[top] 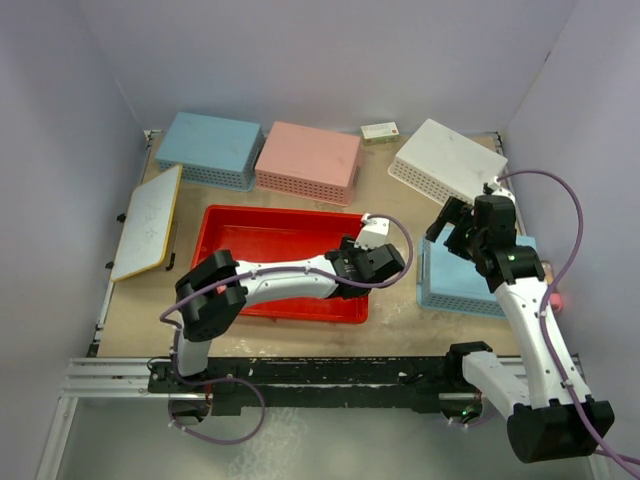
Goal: Turn the large container upside down
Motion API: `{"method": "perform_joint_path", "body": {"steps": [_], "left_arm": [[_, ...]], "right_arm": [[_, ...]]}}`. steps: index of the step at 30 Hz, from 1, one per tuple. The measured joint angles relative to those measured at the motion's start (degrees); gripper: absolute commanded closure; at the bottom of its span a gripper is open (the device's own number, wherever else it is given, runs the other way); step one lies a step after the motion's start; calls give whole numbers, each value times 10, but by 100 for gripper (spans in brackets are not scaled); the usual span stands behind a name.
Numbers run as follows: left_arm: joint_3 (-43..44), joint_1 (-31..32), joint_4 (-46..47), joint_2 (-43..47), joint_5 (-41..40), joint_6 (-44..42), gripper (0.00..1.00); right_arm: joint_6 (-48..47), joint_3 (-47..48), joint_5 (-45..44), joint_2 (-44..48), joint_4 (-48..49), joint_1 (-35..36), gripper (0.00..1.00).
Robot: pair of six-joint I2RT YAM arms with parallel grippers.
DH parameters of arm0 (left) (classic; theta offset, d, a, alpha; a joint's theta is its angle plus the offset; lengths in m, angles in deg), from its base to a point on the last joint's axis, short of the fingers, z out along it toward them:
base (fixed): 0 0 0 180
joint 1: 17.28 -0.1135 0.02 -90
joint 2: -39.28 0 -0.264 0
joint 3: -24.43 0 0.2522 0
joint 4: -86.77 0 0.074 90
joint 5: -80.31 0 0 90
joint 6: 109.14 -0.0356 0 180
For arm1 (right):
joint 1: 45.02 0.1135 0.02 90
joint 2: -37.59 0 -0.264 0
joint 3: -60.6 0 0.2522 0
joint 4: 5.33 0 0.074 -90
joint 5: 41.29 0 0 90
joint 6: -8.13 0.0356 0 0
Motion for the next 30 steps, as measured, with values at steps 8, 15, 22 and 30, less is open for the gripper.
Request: {"method": "perform_joint_path", "body": {"steps": [8, 15, 22, 30], "left_arm": [[2, 0, 12, -49, 28, 11, 74], [44, -2, -35, -54, 50, 14, 100], [177, -48, -86, 18, 186, 11, 100], [225, -163, -36, 192, 294, 138, 100]], "right_arm": [[0, 0, 2, -2, 2, 0, 0], [2, 11, 4, 4, -17, 0, 0], [-9, 106, -30, 26, -33, 0, 0], [-16, 132, -70, 45, -39, 0, 0]]}}
